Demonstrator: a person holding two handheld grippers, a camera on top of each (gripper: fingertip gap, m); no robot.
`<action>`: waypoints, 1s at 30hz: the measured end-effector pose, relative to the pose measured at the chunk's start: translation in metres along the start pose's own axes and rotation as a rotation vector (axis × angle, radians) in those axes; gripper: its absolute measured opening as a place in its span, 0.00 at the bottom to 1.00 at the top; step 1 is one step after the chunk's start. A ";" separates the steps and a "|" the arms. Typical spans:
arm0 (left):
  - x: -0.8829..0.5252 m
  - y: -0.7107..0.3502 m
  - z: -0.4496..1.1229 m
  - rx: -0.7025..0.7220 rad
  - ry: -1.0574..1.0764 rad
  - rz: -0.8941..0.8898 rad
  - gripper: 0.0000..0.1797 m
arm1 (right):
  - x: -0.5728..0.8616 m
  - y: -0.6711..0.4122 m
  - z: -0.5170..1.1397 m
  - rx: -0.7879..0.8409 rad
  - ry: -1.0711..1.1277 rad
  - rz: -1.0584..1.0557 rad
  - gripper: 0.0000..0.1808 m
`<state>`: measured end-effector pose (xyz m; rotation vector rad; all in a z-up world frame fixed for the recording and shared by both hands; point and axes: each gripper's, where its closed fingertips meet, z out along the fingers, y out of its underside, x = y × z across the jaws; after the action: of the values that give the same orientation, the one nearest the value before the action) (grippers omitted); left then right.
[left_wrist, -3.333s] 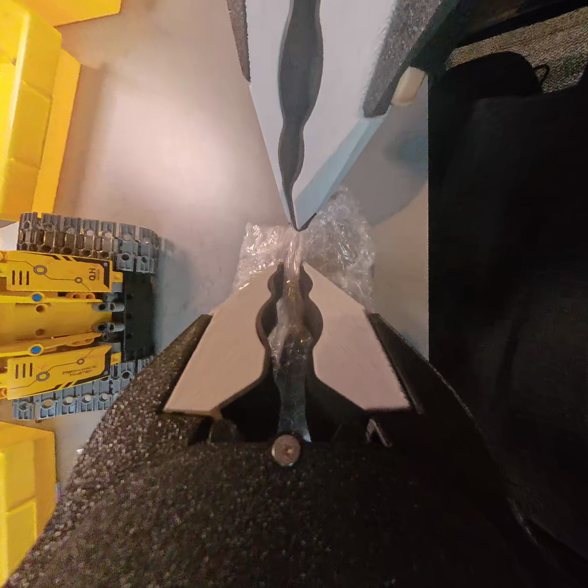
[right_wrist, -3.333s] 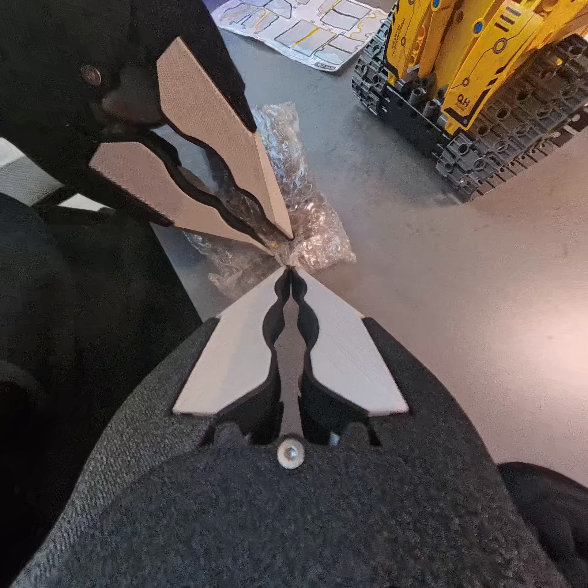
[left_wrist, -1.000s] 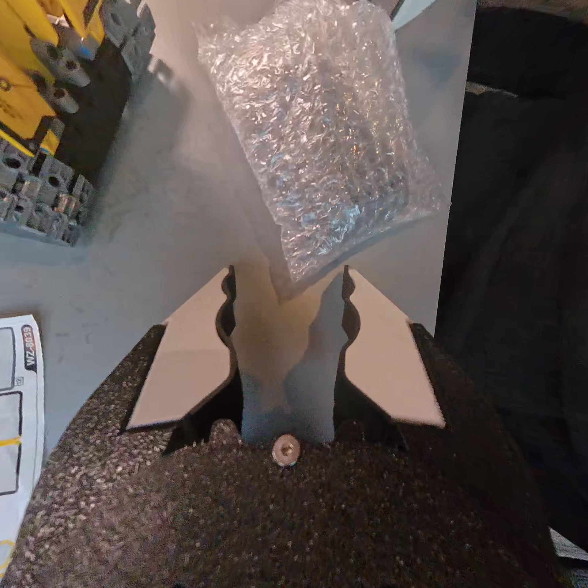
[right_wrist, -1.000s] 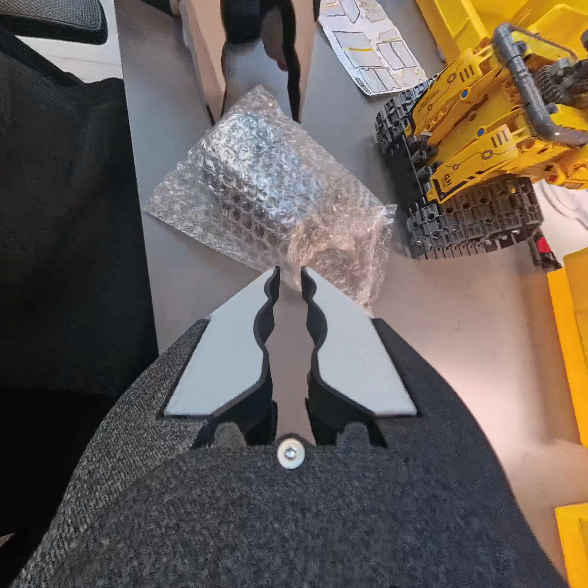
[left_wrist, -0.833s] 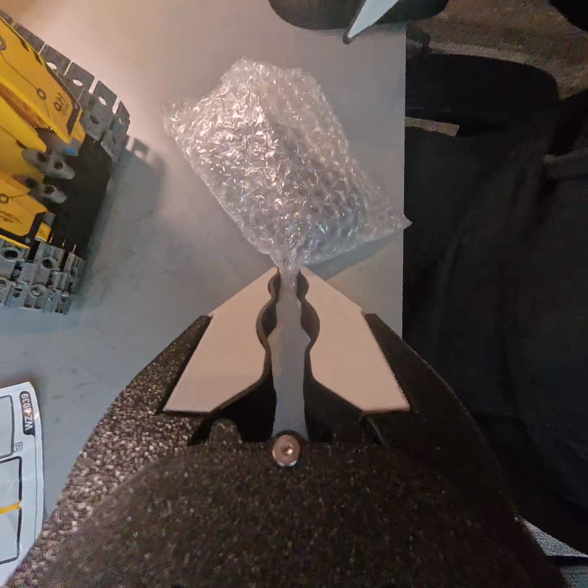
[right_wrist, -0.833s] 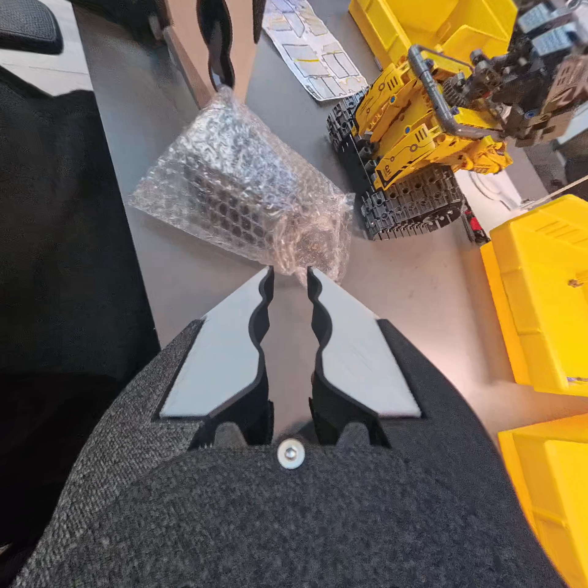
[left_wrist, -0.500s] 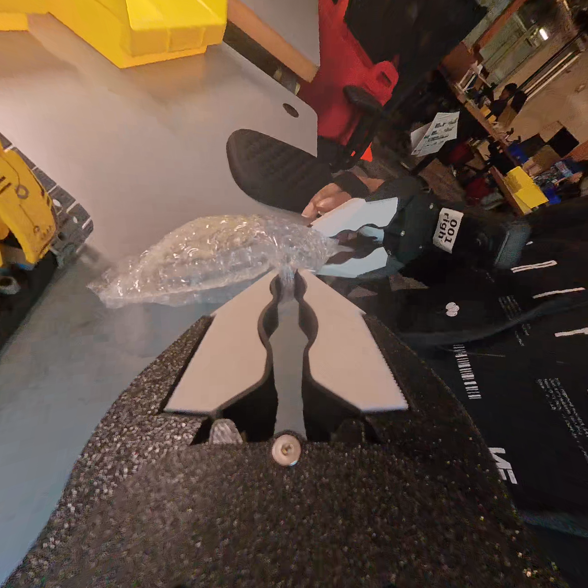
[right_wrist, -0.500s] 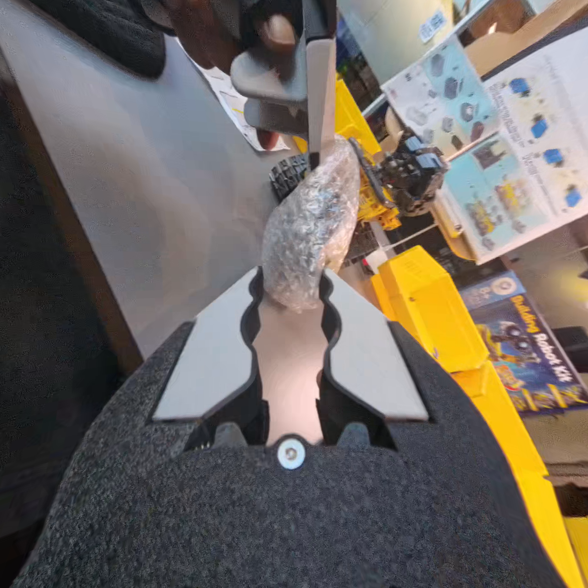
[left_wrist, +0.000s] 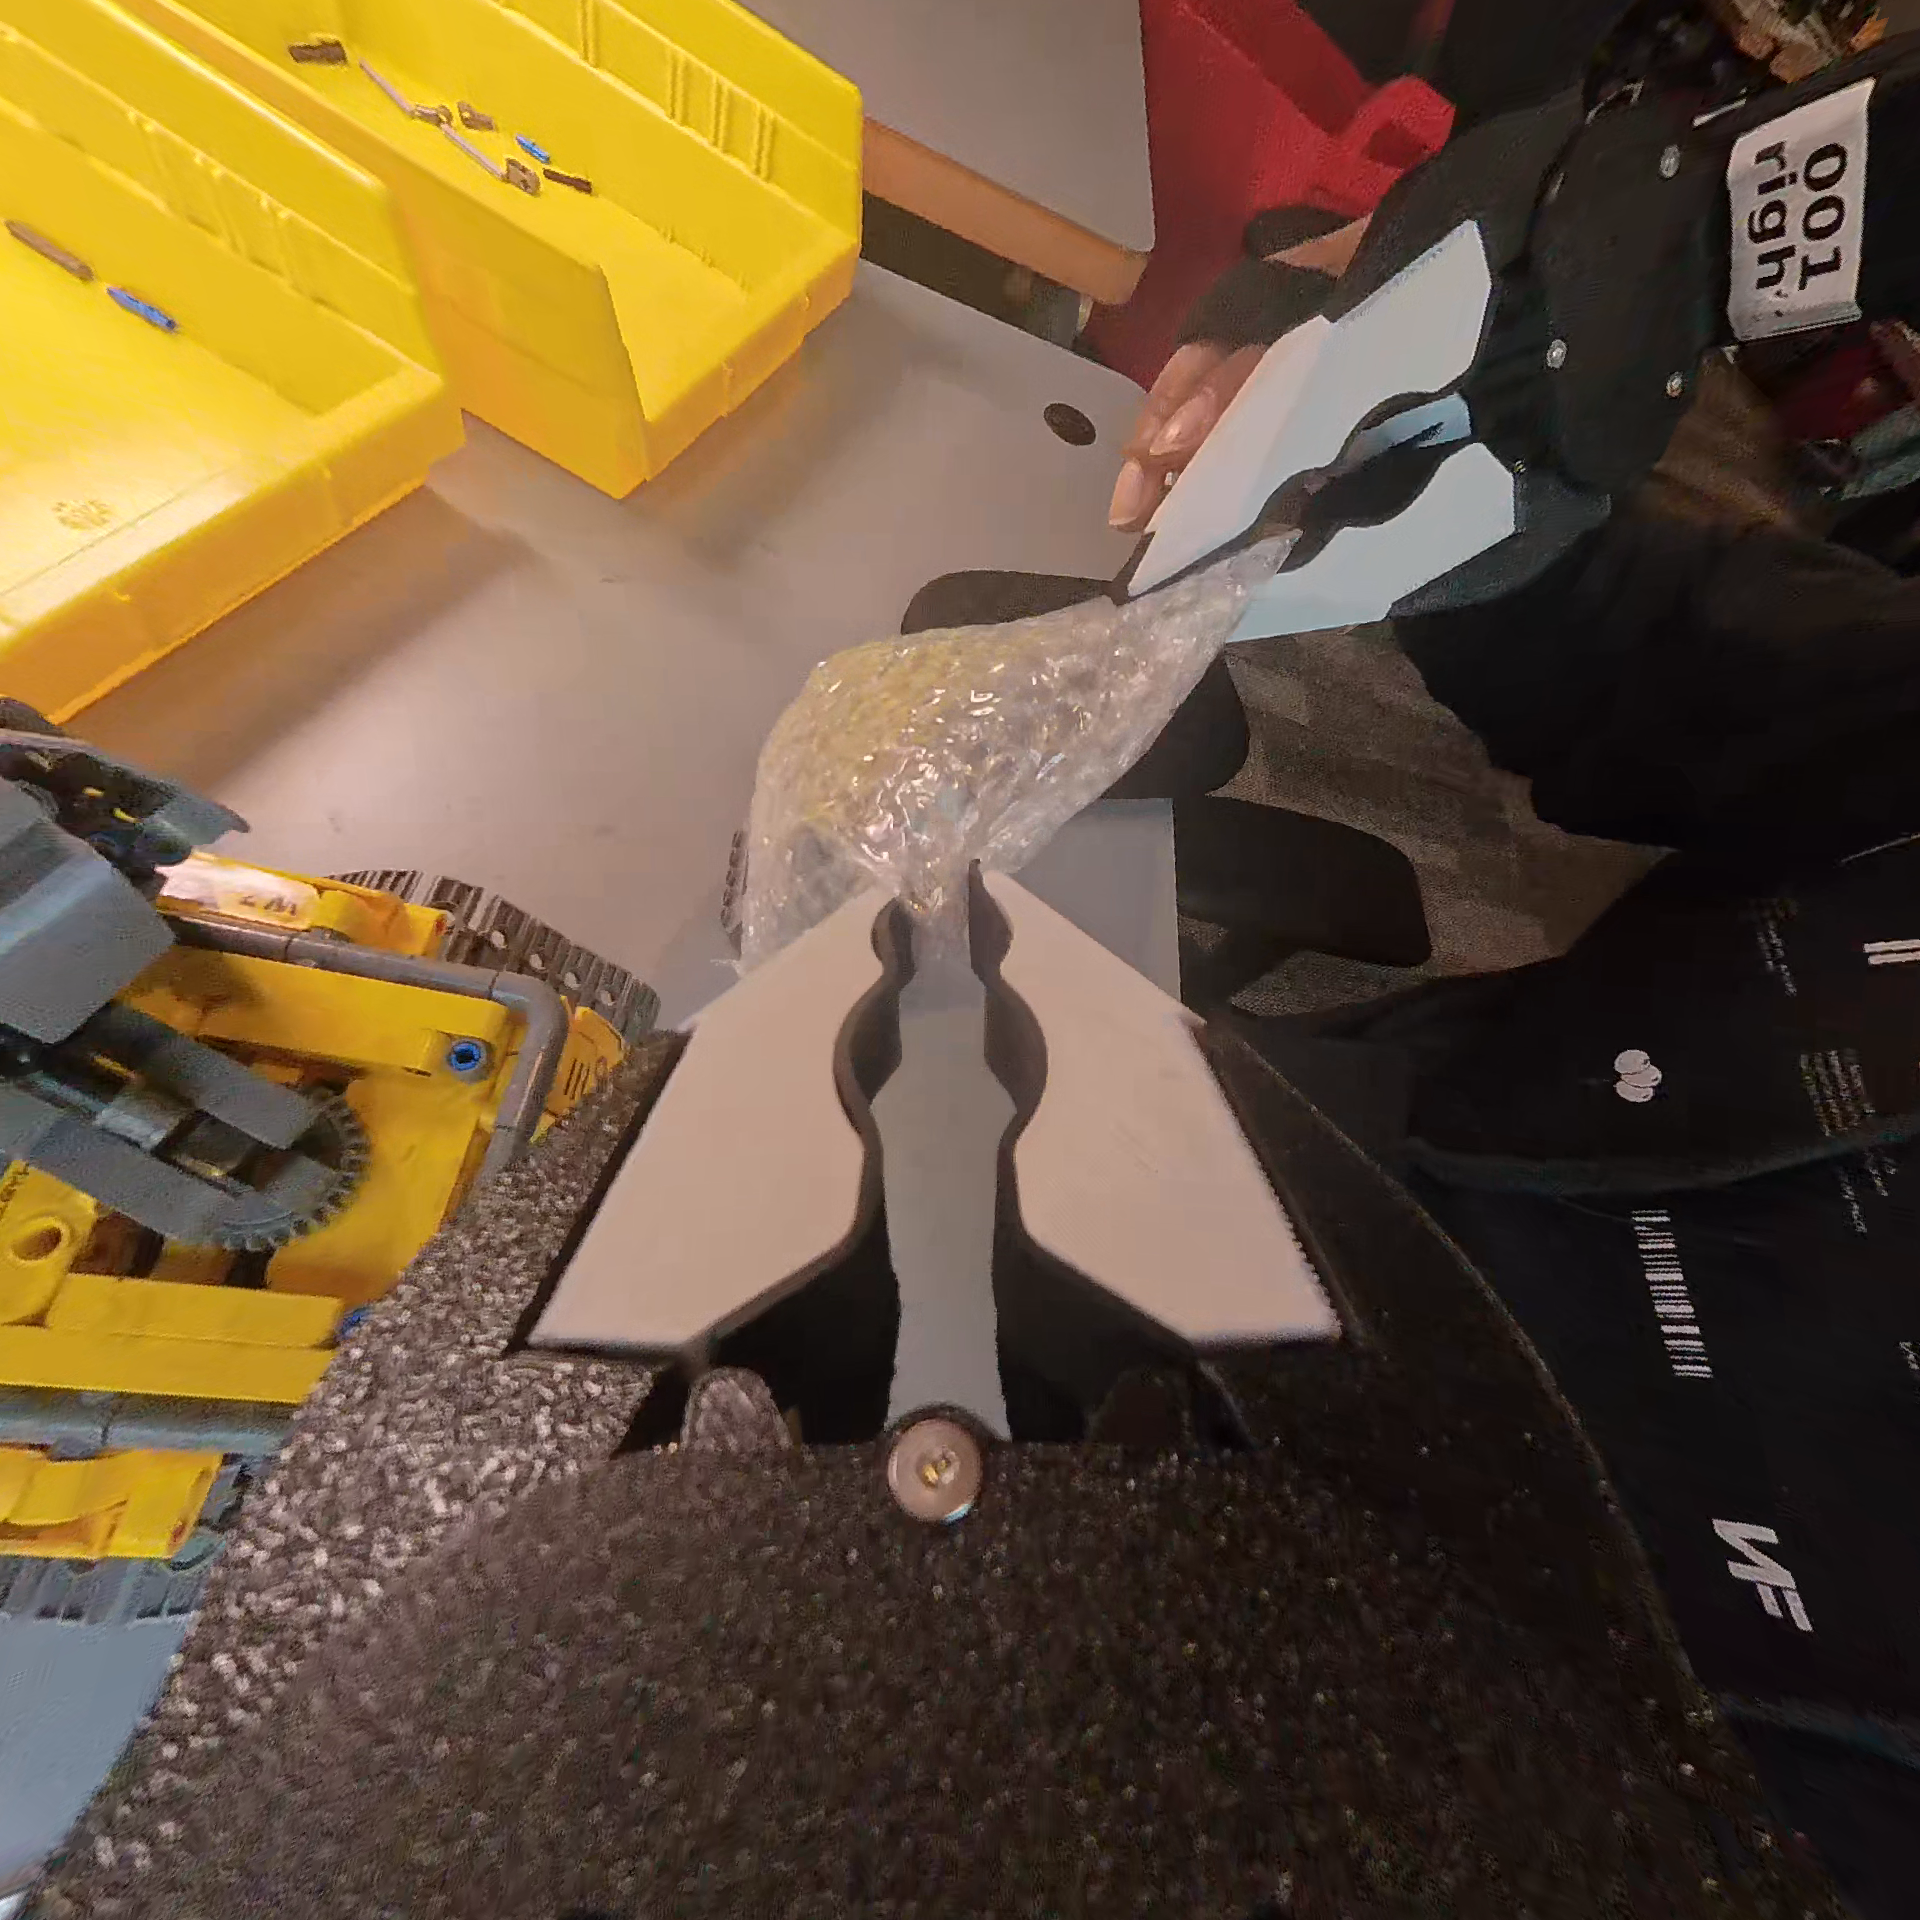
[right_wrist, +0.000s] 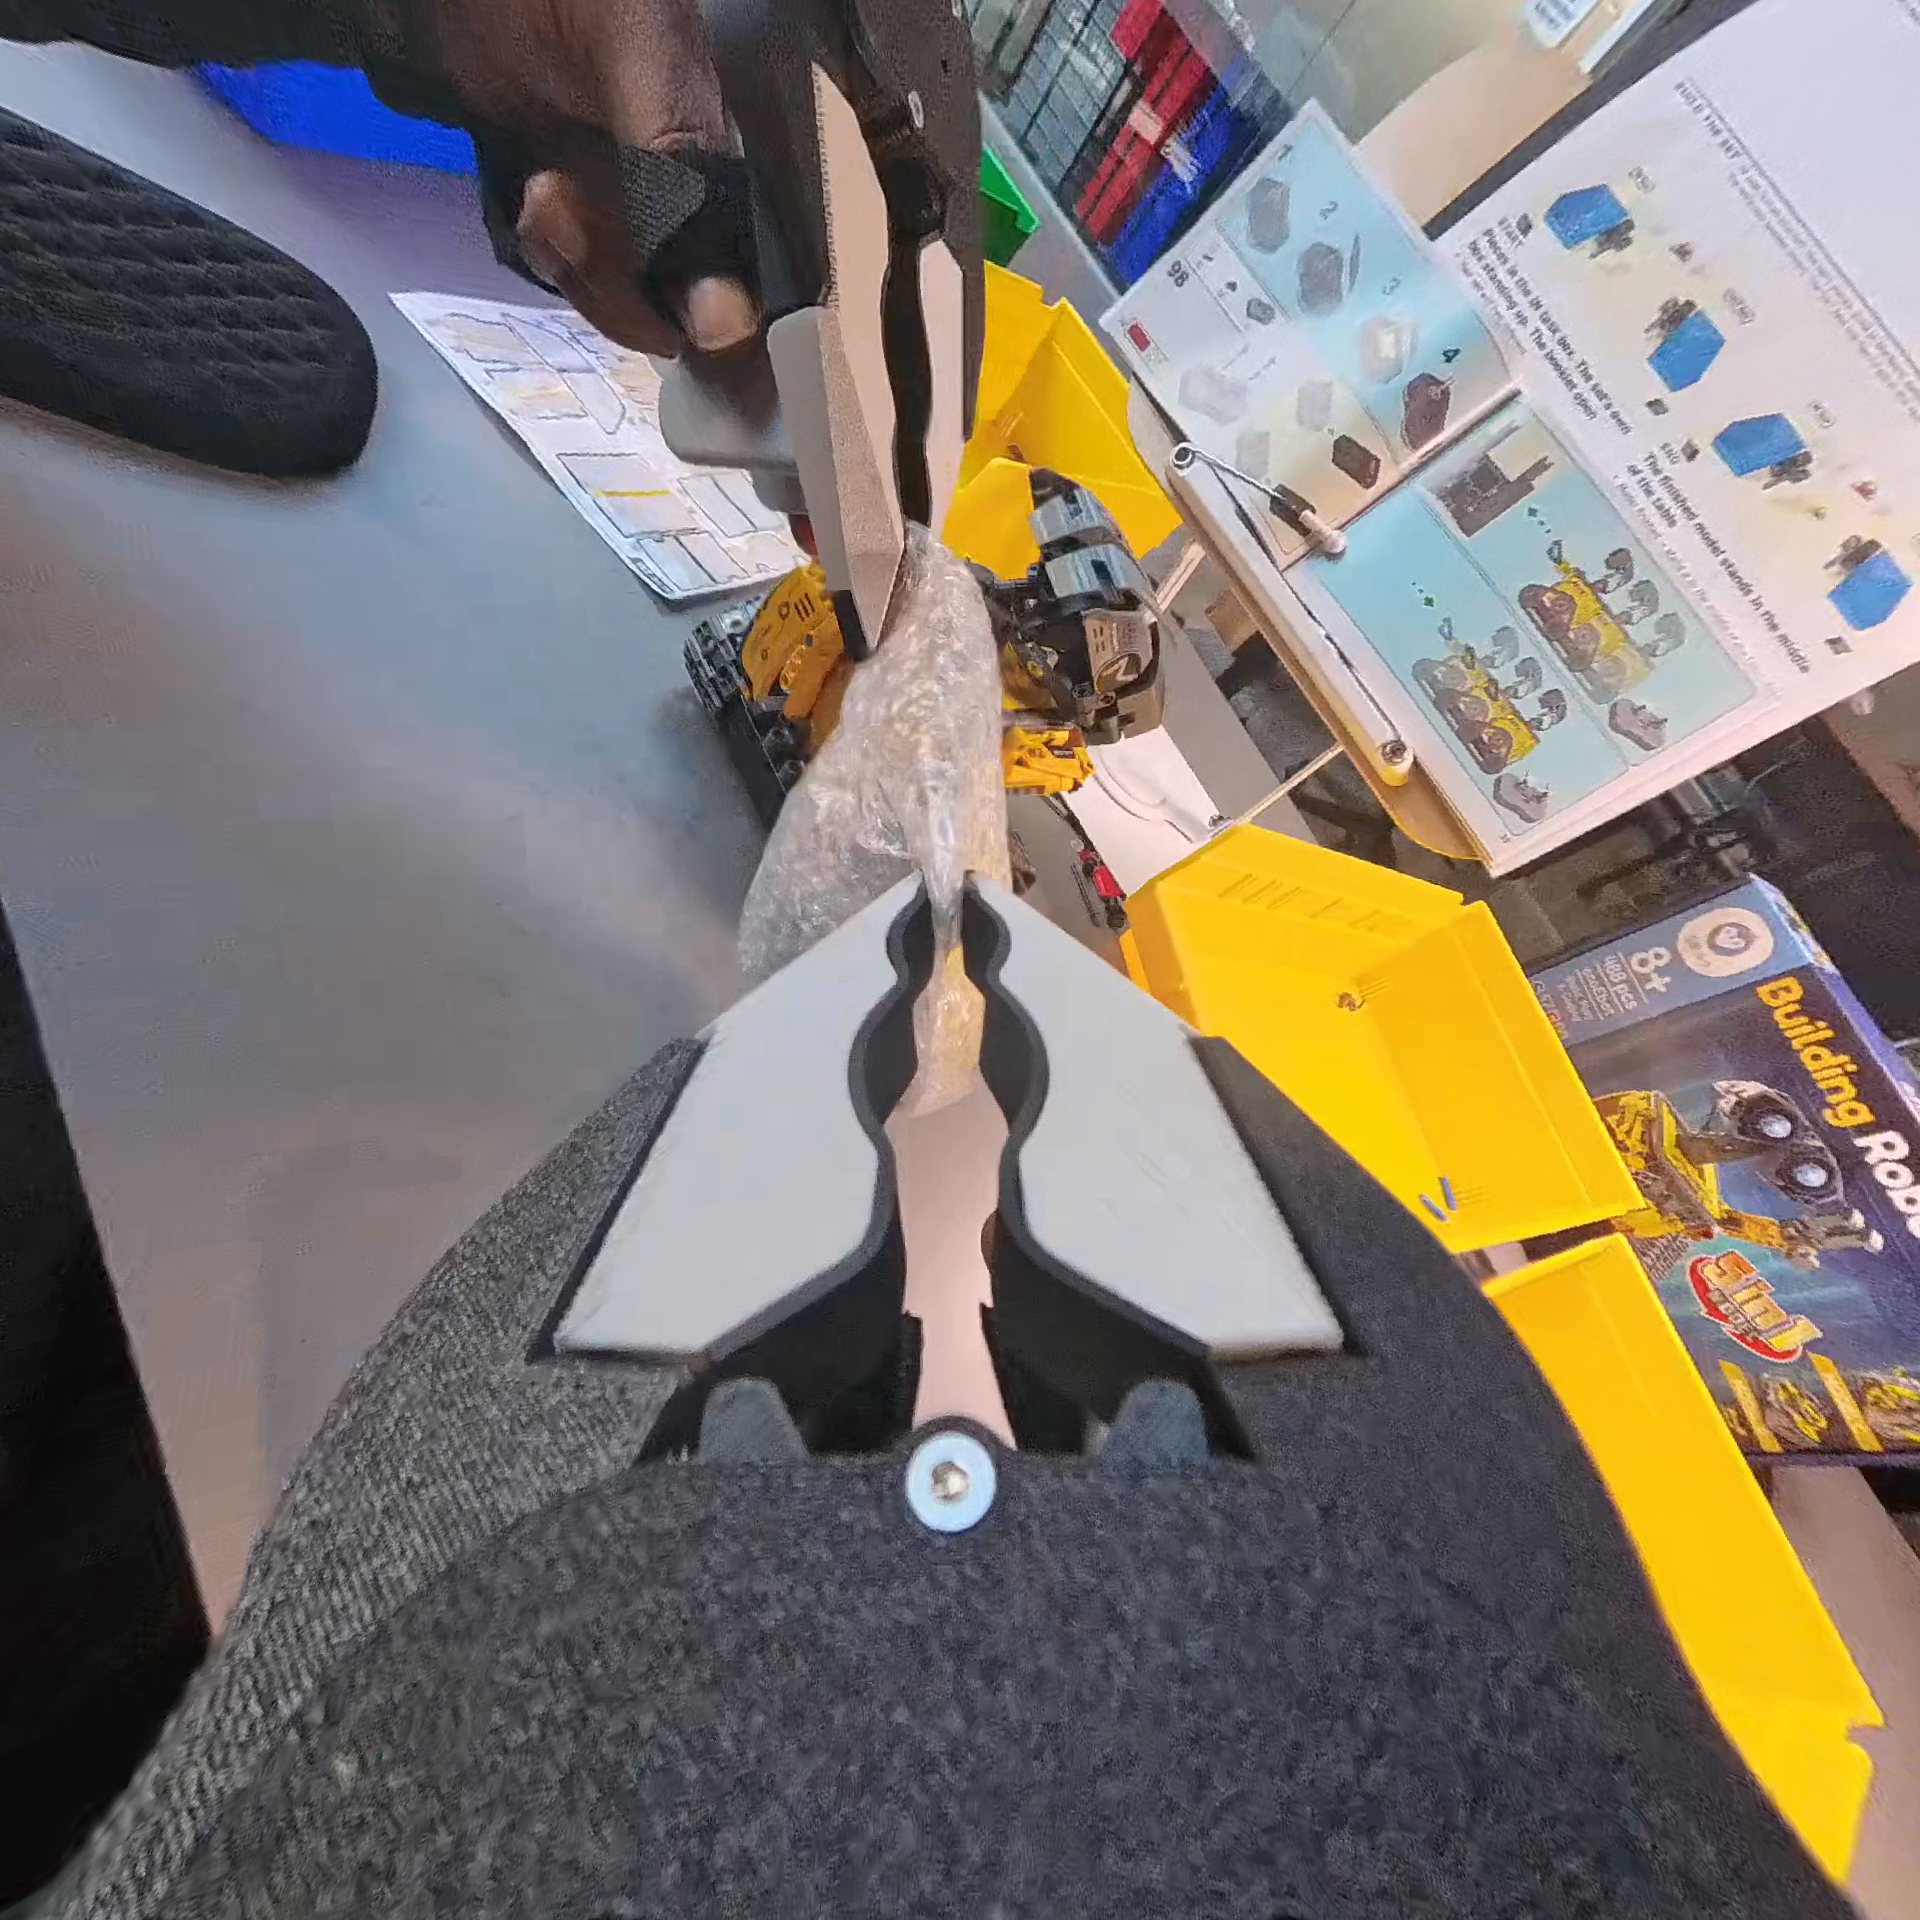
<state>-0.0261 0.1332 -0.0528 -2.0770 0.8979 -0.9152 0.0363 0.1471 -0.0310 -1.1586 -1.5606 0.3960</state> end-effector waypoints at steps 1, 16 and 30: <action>0.002 0.002 -0.004 0.007 0.007 0.002 0.05 | -0.006 -0.004 0.000 0.020 -0.026 0.018 0.02; 0.046 0.008 -0.024 -0.001 -0.063 0.214 0.03 | -0.063 0.019 0.016 0.044 -0.204 0.247 0.02; 0.060 0.042 -0.046 0.173 -0.024 0.292 0.00 | -0.065 -0.015 -0.009 0.228 -0.203 0.224 0.02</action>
<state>-0.0449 0.0491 -0.0429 -1.7515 1.0382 -0.7799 0.0320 0.0836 -0.0526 -1.1440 -1.5146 0.8411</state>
